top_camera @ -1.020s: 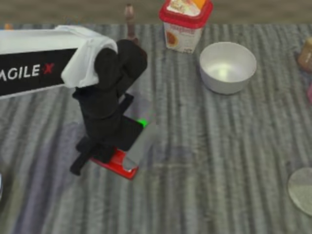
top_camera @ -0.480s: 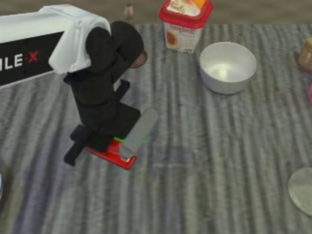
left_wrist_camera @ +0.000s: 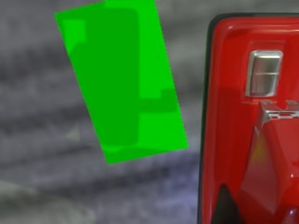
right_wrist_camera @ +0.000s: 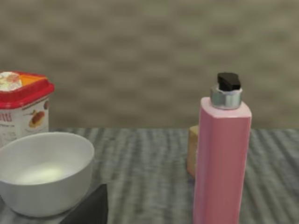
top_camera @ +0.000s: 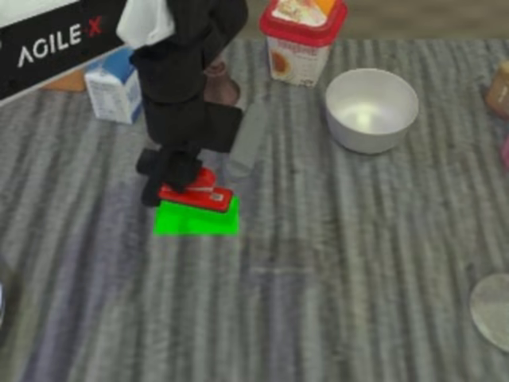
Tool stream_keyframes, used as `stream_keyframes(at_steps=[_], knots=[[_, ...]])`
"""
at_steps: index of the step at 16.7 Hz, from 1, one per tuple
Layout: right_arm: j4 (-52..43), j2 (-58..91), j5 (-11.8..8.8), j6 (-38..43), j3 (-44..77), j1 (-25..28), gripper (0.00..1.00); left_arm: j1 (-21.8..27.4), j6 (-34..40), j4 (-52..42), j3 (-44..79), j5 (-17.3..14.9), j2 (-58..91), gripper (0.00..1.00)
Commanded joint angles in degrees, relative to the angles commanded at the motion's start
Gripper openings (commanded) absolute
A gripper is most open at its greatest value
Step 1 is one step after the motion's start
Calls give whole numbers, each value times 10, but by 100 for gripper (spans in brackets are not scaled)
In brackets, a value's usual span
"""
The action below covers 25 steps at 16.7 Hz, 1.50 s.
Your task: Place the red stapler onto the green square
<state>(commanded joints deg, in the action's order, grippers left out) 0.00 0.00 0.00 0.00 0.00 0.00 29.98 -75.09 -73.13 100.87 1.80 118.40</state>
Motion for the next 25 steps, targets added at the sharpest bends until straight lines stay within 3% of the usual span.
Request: stream_keyframes(at_steps=[4, 8, 13, 21, 25], knots=[[0, 0, 0, 0, 0, 0, 100, -20, 78, -64, 143, 11, 75, 0], [0, 0, 0, 0, 0, 0, 100, -30, 116, -89, 191, 16, 104, 0], [0, 0, 0, 0, 0, 0, 100, -27, 114, -77, 181, 16, 102, 0], [0, 0, 0, 0, 0, 0, 100, -34, 112, 103, 27, 16, 127, 0], [0, 0, 0, 0, 0, 0, 100, -34, 111, 122, 9, 16, 132, 0]])
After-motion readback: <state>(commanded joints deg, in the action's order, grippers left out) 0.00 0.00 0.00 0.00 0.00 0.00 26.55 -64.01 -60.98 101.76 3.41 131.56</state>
